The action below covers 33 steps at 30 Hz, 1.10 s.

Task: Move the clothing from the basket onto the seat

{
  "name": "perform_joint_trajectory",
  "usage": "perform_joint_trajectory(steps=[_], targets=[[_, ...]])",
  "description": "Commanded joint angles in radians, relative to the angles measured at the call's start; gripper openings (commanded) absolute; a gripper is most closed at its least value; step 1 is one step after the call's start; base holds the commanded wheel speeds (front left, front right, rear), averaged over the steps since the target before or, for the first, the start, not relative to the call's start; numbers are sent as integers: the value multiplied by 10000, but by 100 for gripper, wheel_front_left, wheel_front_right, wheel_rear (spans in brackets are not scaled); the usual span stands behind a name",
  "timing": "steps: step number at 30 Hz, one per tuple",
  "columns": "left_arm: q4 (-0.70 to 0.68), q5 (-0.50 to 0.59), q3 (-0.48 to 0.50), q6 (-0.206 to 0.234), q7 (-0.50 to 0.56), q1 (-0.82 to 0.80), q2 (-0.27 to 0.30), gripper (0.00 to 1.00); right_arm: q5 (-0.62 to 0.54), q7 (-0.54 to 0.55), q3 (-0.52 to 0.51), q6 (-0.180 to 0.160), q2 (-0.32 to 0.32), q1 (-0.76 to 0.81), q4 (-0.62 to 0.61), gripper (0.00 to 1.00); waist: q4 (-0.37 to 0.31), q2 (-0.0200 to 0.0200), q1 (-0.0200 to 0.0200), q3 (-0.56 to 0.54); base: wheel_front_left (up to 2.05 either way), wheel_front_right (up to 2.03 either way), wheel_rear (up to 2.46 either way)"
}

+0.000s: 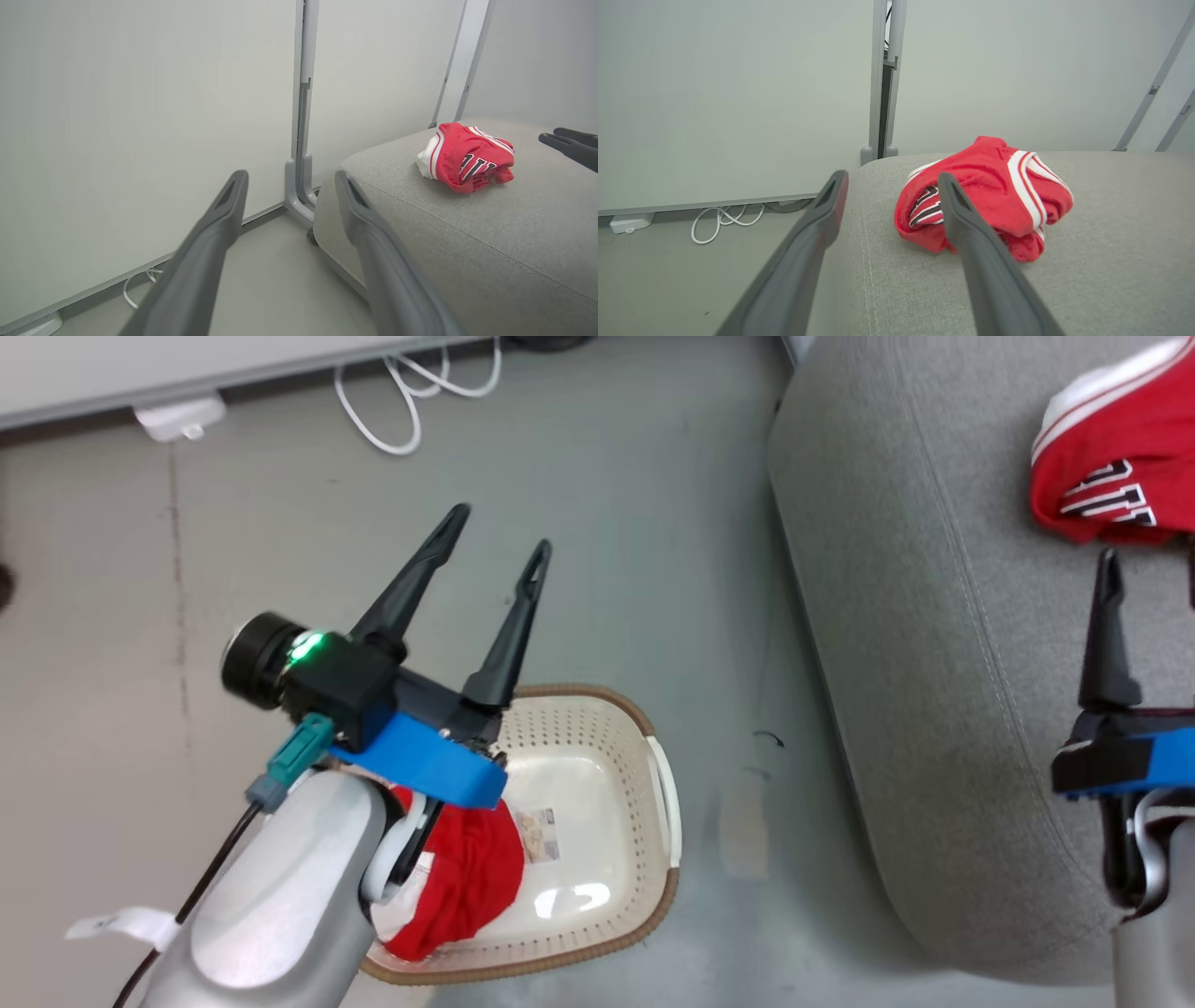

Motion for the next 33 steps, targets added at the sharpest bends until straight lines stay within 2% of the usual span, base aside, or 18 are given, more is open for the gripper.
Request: perform_joint_trajectory(steps=[1, 15, 27, 33], targets=[[-61, 104, 402, 36, -45, 393, -105, 100, 12, -7, 200, 3, 83, 359, -153, 100, 386, 0, 1, -507, 0, 0, 0], [-161, 838, 3257, -296, -45, 2379, -1006, 100, 32, -7, 1358, 3, 617, 1293, -1325, 100, 1501, 0, 1, -1785, 0, 0, 0], [-312, 1548, 4744, -647, -39, 3710, -1538, 100, -53, -7, 1836, 3, 792, 1950, -1711, 100, 1879, 0, 1, -2646, 0, 0, 0], [-411, 1823, 5105, -807, -39, 4131, -1717, 100, 117, -7, 1911, 3, 807, 2366, -1804, 100, 1980, 0, 1, -2945, 0, 0, 0]])
